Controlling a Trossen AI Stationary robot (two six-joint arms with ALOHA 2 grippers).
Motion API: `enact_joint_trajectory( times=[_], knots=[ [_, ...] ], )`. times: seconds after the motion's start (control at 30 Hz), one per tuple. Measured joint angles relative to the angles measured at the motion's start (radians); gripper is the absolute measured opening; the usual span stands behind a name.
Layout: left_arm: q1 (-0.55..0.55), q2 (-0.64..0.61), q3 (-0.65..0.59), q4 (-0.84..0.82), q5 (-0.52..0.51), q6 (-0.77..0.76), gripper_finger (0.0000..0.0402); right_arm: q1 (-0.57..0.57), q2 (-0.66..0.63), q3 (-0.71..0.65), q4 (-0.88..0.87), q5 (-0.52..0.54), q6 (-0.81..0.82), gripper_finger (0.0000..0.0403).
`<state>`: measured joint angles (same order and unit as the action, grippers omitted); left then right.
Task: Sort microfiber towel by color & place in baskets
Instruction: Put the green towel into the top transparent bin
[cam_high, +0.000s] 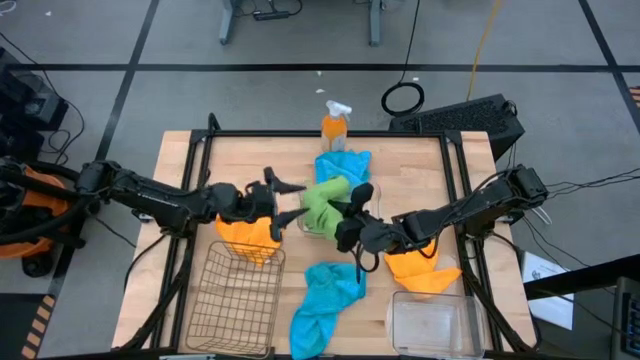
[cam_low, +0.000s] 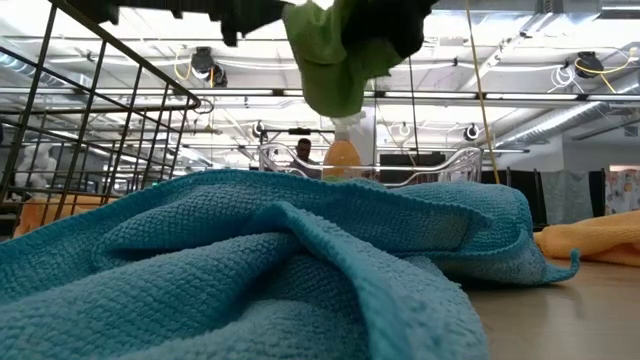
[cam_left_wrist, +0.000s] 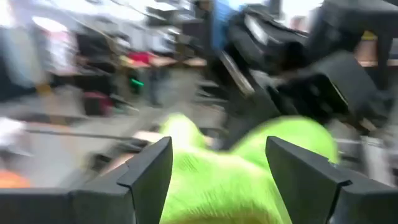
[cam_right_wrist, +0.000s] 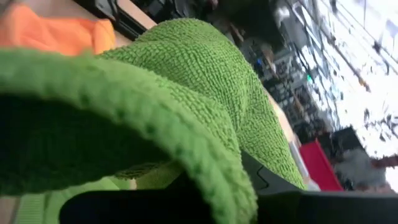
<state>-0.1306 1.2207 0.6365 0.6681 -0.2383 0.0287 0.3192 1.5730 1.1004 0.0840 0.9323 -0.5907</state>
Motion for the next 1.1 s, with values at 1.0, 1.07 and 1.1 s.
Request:
enact_joint_trajectory(
  times=[1.0, 1.07, 1.1],
  knots=[
    [0.07, 0.187, 0.001, -0.011, 0.2, -0.04, 0.0272, -0.005, 0.002, -0.002, 0.034, -0.088, -0.086, 0.0001],
    [0.076, 0.167, 0.001, -0.038, 0.191, -0.04, 0.0272, -0.002, 0.002, -0.002, 0.023, -0.06, -0.082, 0.0002],
    [0.077, 0.152, 0.001, -0.058, 0.188, -0.039, 0.0272, 0.0, 0.002, -0.002, 0.014, -0.034, -0.078, 0.0002]
  ],
)
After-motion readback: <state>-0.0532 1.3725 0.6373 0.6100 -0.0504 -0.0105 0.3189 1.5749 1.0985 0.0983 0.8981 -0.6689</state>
